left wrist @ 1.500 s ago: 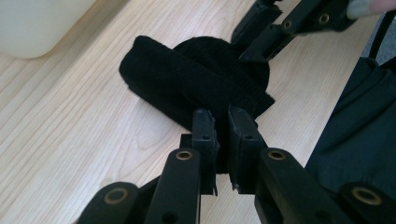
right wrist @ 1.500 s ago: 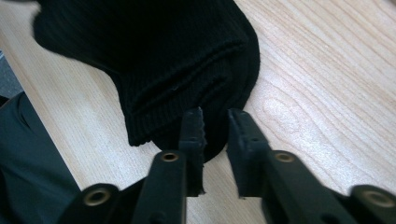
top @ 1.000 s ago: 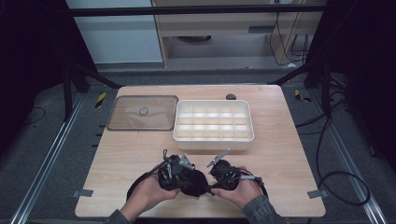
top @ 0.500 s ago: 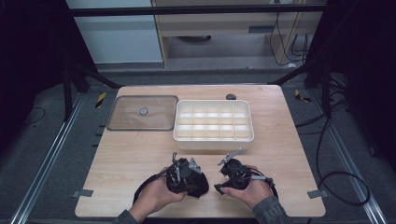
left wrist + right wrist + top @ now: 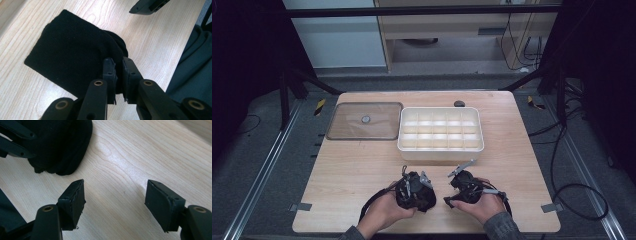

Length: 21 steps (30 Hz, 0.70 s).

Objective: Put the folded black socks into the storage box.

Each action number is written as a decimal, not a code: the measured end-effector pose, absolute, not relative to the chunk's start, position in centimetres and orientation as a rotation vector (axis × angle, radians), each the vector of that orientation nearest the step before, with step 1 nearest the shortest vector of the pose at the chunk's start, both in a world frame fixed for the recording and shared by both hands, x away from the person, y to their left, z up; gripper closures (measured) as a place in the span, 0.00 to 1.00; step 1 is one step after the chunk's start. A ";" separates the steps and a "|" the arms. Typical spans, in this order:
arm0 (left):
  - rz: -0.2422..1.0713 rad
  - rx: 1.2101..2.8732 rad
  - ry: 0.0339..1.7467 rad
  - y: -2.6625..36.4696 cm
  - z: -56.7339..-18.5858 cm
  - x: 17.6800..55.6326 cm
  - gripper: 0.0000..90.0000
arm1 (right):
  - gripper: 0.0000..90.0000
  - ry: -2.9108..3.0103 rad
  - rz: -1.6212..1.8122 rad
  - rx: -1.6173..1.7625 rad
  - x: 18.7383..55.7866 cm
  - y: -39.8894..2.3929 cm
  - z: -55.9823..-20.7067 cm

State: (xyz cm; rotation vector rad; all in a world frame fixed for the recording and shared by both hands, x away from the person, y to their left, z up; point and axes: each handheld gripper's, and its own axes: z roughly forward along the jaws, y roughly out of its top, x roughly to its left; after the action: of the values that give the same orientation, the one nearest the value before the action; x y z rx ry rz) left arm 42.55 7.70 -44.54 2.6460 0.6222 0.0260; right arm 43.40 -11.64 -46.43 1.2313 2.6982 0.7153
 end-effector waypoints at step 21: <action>-0.006 2.647 0.611 6.7 -45.1 42.4 0.91 | 0.37 2.690 0.720 1.246 43.4 -12.3 -46.7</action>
State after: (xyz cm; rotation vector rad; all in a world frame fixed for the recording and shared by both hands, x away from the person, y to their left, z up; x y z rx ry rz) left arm 42.39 6.74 -45.07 2.6473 0.6107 -0.0057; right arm 43.37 -12.33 -46.69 1.2462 2.6902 0.7197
